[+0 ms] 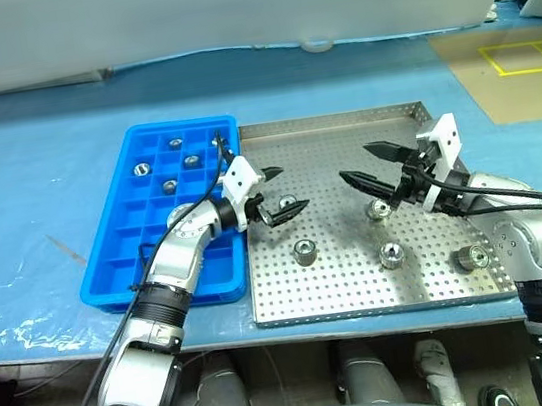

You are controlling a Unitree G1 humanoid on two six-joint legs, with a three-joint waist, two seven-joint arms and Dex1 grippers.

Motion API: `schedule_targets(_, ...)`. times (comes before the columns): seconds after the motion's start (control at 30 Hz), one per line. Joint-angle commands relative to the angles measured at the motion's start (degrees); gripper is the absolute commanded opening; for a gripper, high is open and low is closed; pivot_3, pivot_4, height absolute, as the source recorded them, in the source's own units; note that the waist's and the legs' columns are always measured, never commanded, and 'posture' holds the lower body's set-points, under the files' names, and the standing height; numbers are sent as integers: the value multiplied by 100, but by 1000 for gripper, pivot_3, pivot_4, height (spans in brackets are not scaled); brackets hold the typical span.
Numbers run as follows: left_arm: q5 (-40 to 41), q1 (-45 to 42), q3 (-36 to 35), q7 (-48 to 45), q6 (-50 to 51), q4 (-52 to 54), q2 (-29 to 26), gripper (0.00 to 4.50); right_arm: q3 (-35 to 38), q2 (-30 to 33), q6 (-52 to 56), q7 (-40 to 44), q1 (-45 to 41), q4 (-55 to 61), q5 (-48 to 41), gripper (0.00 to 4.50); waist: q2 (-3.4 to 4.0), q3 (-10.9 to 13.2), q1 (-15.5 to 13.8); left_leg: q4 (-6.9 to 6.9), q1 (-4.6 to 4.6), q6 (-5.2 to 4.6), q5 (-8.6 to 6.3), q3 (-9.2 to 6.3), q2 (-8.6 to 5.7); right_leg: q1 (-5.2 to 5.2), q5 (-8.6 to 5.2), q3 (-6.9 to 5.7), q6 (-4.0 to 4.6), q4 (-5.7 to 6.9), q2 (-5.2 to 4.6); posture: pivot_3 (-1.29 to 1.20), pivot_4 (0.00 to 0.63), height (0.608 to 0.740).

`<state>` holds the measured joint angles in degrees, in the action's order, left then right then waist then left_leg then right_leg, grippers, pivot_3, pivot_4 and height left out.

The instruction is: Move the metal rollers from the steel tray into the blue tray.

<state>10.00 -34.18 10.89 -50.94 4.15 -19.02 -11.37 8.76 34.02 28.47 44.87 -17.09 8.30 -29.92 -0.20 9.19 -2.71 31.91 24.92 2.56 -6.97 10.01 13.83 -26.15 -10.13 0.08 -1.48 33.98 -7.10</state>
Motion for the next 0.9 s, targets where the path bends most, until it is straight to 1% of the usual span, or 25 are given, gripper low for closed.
schedule_targets(0.03,-9,-54,-16,22,-73,220,-16,4483,-46,6,-115,69,-93,88,32,4500,0,0,-1,0,0,0,0,0,0,0,0,0,0,0,0,-134,150,740)
schedule_targets(0.6,-40,-71,32,-3,-125,146,33,4483,1,-32,-135,-21,-77,120,0,4500,0,0,-1,10,-8,-1,0,0,0,7,1,2,1,9,0,-143,150,740)
schedule_targets(0.9,-123,-123,51,0,-107,40,9,4483,-70,-18,-171,-2,-95,50,88,4500,0,0,0,26,-20,1,1,0,1,7,0,6,0,41,-2,-143,150,740)
